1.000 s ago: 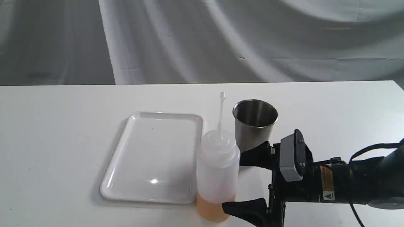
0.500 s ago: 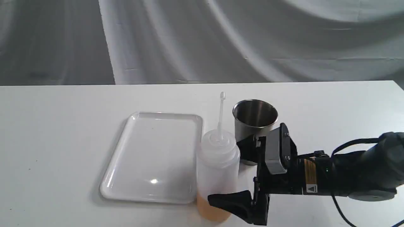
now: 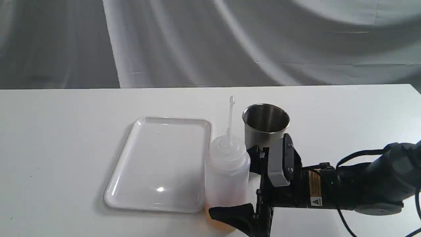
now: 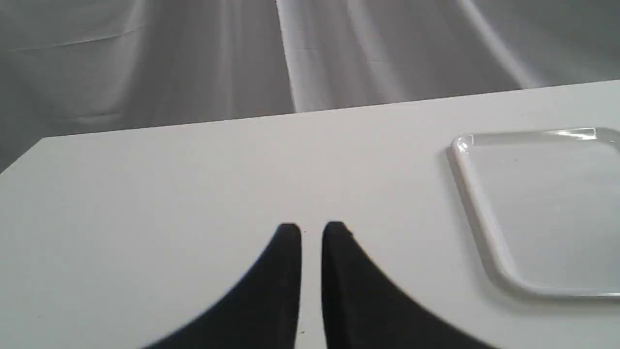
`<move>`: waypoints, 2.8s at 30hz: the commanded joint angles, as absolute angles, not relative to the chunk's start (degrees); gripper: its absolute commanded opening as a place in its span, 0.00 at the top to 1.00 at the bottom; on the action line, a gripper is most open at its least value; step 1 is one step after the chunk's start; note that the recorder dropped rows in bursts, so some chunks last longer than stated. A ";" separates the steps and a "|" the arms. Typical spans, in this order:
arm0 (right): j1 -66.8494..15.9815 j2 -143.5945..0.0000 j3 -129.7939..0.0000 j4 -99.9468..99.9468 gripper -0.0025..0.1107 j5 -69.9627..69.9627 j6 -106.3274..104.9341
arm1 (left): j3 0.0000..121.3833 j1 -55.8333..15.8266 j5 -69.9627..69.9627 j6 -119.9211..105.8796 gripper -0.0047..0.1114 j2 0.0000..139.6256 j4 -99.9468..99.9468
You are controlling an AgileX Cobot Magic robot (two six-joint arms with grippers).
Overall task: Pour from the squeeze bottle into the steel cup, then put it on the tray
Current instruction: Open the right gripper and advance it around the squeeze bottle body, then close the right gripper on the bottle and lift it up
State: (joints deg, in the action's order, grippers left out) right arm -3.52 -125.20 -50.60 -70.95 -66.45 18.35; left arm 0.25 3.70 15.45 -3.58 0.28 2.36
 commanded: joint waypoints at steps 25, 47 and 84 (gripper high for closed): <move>-6.84 -128.37 -54.78 -66.50 0.12 -67.97 18.25 | 0.00 3.31 15.24 -3.48 0.89 0.00 2.33; -6.84 -128.37 -54.78 -66.79 0.59 -69.96 17.82 | 0.00 3.31 15.24 -3.48 0.89 0.00 2.33; -6.84 -95.42 -45.86 -66.84 0.60 -69.39 24.98 | 0.00 3.31 15.24 -3.48 0.89 0.00 2.33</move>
